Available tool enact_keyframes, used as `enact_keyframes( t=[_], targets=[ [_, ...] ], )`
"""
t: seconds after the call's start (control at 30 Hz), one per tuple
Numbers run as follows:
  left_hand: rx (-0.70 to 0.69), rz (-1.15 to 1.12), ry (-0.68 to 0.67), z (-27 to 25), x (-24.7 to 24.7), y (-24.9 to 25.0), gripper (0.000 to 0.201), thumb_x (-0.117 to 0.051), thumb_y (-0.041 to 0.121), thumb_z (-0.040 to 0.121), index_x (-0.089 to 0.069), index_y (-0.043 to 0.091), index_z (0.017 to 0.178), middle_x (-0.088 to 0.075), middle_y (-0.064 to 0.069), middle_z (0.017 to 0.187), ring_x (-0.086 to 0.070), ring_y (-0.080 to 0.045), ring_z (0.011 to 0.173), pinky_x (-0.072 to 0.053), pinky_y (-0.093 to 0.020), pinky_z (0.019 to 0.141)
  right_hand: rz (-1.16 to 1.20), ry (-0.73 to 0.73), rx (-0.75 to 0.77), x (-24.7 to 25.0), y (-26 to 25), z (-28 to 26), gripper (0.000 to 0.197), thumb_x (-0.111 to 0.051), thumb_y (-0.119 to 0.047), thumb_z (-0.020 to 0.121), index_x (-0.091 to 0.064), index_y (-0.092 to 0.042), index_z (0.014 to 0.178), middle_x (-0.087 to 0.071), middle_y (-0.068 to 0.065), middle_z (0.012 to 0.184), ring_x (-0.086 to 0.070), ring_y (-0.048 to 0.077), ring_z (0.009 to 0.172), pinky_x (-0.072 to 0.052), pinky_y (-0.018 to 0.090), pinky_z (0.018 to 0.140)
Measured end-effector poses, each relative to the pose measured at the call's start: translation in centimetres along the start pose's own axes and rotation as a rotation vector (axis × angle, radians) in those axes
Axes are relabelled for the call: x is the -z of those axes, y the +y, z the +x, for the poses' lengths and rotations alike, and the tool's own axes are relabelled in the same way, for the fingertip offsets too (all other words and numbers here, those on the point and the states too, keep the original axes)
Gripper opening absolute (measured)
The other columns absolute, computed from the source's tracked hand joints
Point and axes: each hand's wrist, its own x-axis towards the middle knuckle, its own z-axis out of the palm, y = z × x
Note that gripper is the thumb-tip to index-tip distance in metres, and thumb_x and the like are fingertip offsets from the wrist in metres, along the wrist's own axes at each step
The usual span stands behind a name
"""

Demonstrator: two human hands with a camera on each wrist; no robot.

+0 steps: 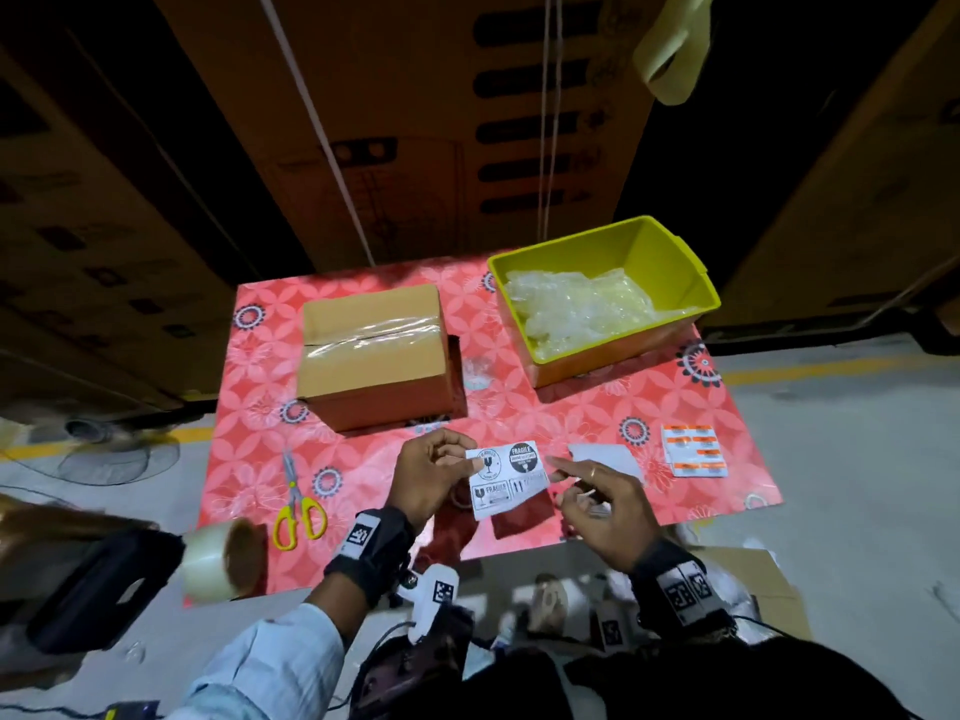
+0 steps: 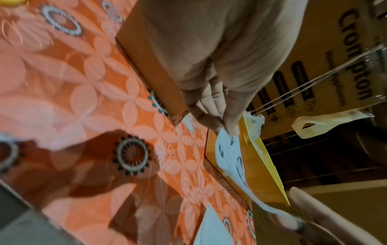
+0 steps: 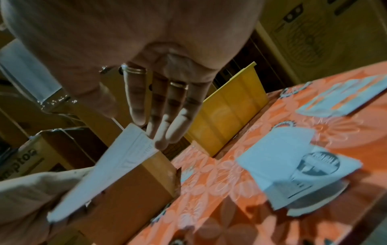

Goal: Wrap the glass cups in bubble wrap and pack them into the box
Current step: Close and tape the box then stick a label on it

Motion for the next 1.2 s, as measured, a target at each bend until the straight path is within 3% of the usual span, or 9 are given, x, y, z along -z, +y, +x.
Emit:
enact_keyframes(
  t=[0.07, 0.17, 0.33, 0.53, 0.63, 0.77, 0.93, 1.03, 1.2],
  targets=[
    [-0.044, -0.041, -0.028, -0.4, 2.0, 0.3, 0.021, -0.084, -0.003, 0.081, -0.072, 0.0, 0.098, -0.066, -0.013, 0.081, -0.062, -0.026, 0.077, -0.052, -0.039, 0.075, 0.114, 0.084, -0.068, -1.8, -1.1, 0.6, 0.037, -0.074, -0.012, 0.09, -0.073, -0.024, 0.125, -0.071, 0.0, 0.096, -0.067, 0.026, 0.074, -0.059, 0.038, 0.061],
    [-0.076, -0.107, -0.046, -0.8, 4.8, 0.5, 0.024, -0.082, -0.003, 0.082, -0.071, -0.001, 0.104, -0.064, -0.011, 0.082, -0.061, -0.026, 0.08, -0.052, -0.042, 0.08, 0.215, 0.128, -0.201, -5.4, -1.8, 2.5, 0.044, -0.084, -0.016, 0.084, -0.07, -0.03, 0.124, -0.071, -0.006, 0.103, -0.069, 0.012, 0.089, -0.061, 0.03, 0.069],
    [-0.073, -0.226, -0.109, -0.7, 8.1, 0.5, 0.048, -0.083, -0.012, 0.075, -0.064, 0.001, 0.118, -0.045, -0.011, 0.08, -0.044, -0.023, 0.073, -0.046, -0.028, 0.07, 0.32, 0.043, -0.26, -10.7, -3.6, 5.2, 0.032, -0.078, 0.005, 0.084, -0.068, -0.017, 0.105, -0.077, -0.011, 0.081, -0.07, 0.005, 0.075, -0.053, 0.017, 0.067],
    [-0.098, -0.092, 0.105, 0.2, 10.8, 0.7, 0.046, -0.088, -0.007, 0.073, -0.065, 0.005, 0.111, -0.073, -0.019, 0.093, -0.072, -0.032, 0.083, -0.061, -0.031, 0.07, 0.239, 0.104, -0.224, -13.7, -4.4, 7.8, 0.008, -0.079, -0.006, 0.087, -0.074, -0.013, 0.088, -0.074, -0.006, 0.077, -0.065, 0.008, 0.072, -0.052, 0.022, 0.067],
    [-0.114, -0.007, 0.253, 1.3, 11.2, 0.5, 0.036, -0.092, 0.0, 0.07, -0.07, 0.017, 0.093, -0.071, -0.021, 0.104, -0.073, -0.026, 0.085, -0.061, -0.027, 0.07, 0.185, 0.096, -0.222, -14.3, -4.0, 9.5, 0.015, -0.083, -0.011, 0.084, -0.078, -0.025, 0.085, -0.073, -0.011, 0.099, -0.07, 0.016, 0.091, -0.061, 0.037, 0.075],
    [-0.225, 0.265, 0.398, 2.7, 11.4, 0.3, 0.021, -0.096, 0.022, 0.068, -0.078, 0.029, 0.074, -0.059, 0.01, 0.117, -0.057, -0.019, 0.113, -0.057, -0.043, 0.09, 0.093, 0.069, -0.166, -15.0, -2.6, 11.8, 0.018, -0.087, -0.019, 0.078, -0.08, -0.035, 0.08, -0.058, -0.025, 0.13, -0.06, 0.016, 0.122, -0.059, 0.054, 0.087],
    [-0.363, 0.477, 0.693, 2.9, 10.7, -0.7, 0.019, -0.096, 0.025, 0.066, -0.079, 0.034, 0.068, -0.045, 0.002, 0.151, -0.033, -0.024, 0.145, -0.033, -0.051, 0.113, 0.09, 0.036, -0.105, -15.9, -1.7, 14.2, 0.022, -0.085, -0.014, 0.08, -0.081, -0.035, 0.082, -0.044, -0.027, 0.148, -0.048, -0.009, 0.13, -0.05, 0.04, 0.107],
    [-0.32, 0.425, 0.736, 3.6, 10.4, -2.3, 0.019, -0.094, 0.021, 0.071, -0.079, 0.032, 0.07, -0.023, 0.003, 0.169, -0.012, -0.026, 0.159, -0.024, -0.059, 0.122, 0.14, 0.011, -0.111, -16.8, -0.7, 14.6, 0.021, -0.085, -0.015, 0.081, -0.083, -0.035, 0.088, -0.037, -0.031, 0.155, -0.045, 0.001, 0.138, -0.048, 0.044, 0.108],
    [-0.234, 0.232, 0.655, 6.1, 11.0, -4.4, 0.019, -0.093, 0.028, 0.075, -0.079, 0.04, 0.073, 0.002, 0.034, 0.167, -0.027, -0.027, 0.156, -0.054, -0.057, 0.101, 0.13, 0.025, -0.135, -17.1, 0.4, 15.2, 0.028, -0.082, -0.007, 0.082, -0.083, -0.035, 0.087, -0.038, -0.017, 0.159, -0.04, 0.008, 0.143, -0.042, 0.026, 0.11]
  ],
)
